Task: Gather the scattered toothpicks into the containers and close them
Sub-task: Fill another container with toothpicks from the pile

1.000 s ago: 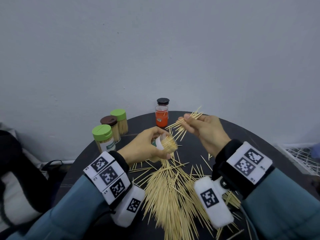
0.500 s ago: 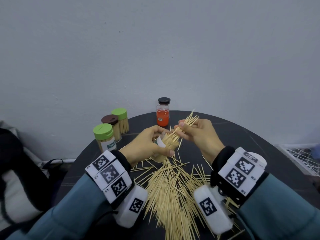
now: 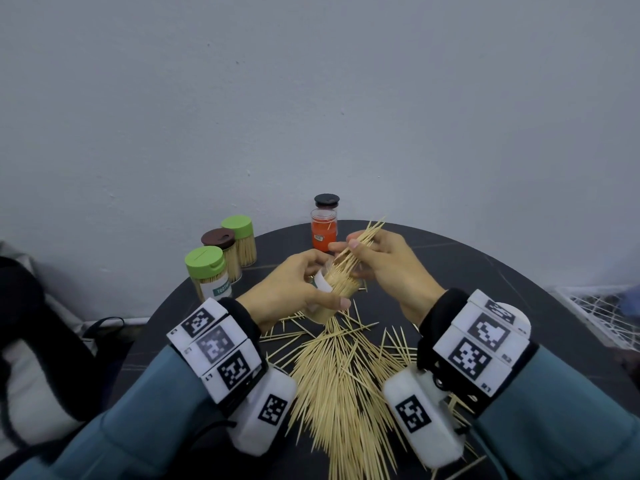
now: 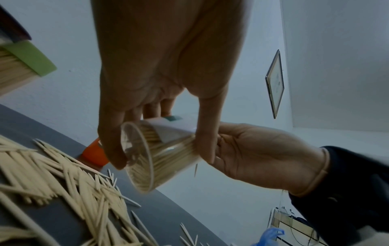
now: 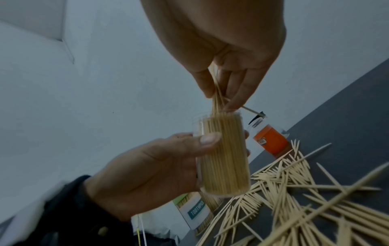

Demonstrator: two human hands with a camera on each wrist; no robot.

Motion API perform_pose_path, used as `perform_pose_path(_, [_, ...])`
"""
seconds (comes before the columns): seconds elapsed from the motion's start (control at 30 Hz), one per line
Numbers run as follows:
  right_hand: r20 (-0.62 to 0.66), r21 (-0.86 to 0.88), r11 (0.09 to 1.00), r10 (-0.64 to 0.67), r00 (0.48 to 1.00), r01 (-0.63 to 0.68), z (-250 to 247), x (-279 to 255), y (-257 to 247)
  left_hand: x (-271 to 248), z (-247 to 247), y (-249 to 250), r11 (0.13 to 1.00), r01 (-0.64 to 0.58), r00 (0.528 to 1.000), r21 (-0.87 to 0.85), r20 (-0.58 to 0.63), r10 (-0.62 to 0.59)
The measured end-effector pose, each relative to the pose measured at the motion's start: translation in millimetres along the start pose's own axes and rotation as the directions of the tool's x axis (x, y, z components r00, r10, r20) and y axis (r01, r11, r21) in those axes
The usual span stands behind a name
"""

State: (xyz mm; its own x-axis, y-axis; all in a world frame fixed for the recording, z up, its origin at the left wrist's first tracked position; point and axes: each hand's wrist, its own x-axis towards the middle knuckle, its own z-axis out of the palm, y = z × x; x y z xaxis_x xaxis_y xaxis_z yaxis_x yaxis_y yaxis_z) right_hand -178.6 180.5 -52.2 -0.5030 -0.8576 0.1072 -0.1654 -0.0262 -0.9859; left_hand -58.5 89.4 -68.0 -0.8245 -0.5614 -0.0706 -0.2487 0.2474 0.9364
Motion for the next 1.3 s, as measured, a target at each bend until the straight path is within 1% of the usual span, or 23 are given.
perform_pose_path(0.2, [-0.007, 0.008, 1.0, 0.001, 1.0, -0.001, 5, -4, 3, 0, 0, 0, 1.0, -0.014, 1.0, -0.027, 0.024, 0.015])
perform_pose_path(0.37, [-0.003, 0.002, 1.0, 0.03, 1.0, -0.03, 12, -7, 10, 1, -1, -1, 0.998, -0.023, 1.0, -0.067, 0.007, 0.023])
perform_pose_path(0.53, [0.072, -0.085, 0.991, 0.109, 0.991, -0.103, 16, -10, 7, 1, -3, -1, 0.998, -0.024, 0.999, -0.054, 0.022, 0.026])
perform_pose_path(0.63, [0.056, -0.074, 0.987, 0.145, 0.988, -0.141, 12, -10, -1, 2, -3, -2, 0.999, -0.032, 0.999, -0.038, 0.017, 0.032])
perform_pose_path(0.7, [0.038, -0.083, 0.989, 0.125, 0.991, -0.122, 7, -10, -5, 1, -3, -1, 0.999, -0.035, 0.999, -0.038, 0.021, 0.036])
perform_pose_path(0.8, [0.012, -0.065, 0.994, 0.083, 0.996, -0.082, 2, -8, -6, -1, -2, 0, 0.998, -0.053, 0.996, -0.019, 0.068, 0.054])
perform_pose_path(0.87, [0.03, -0.094, 0.992, 0.081, 0.996, -0.078, 3, -8, -2, -2, 0, 2, 0.998, -0.064, 0.993, -0.004, 0.102, 0.064])
perform_pose_path(0.93, [0.082, -0.159, 0.983, 0.104, 0.991, -0.09, 7, -9, 3, -3, 1, 2, 0.998, -0.068, 0.991, -0.01, 0.118, 0.068])
perform_pose_path(1.0, [0.125, -0.233, 0.968, 0.125, 0.984, -0.094, 10, -9, 8, -3, 1, 2, 0.998, -0.07, 0.991, -0.006, 0.114, 0.07])
perform_pose_path(1.03, [0.127, -0.254, 0.963, 0.128, 0.984, -0.093, 10, -9, 9, -3, 0, 2, 0.998, -0.069, 0.992, -0.001, 0.109, 0.068])
perform_pose_path(1.17, [0.049, -0.227, 0.972, 0.072, 0.996, -0.059, 4, -9, 0, -2, -2, 2, 0.998, -0.067, 0.994, 0.008, 0.088, 0.066])
perform_pose_path(1.23, [0.053, -0.227, 0.973, 0.065, 0.996, -0.052, 1, -9, -2, -2, -2, 2, 0.997, -0.07, 0.994, 0.018, 0.09, 0.068])
perform_pose_path(1.3, [0.073, -0.235, 0.969, 0.1, 0.992, -0.081, 2, -8, 2, -2, -1, 3, 0.997, -0.078, 0.993, 0.02, 0.095, 0.075])
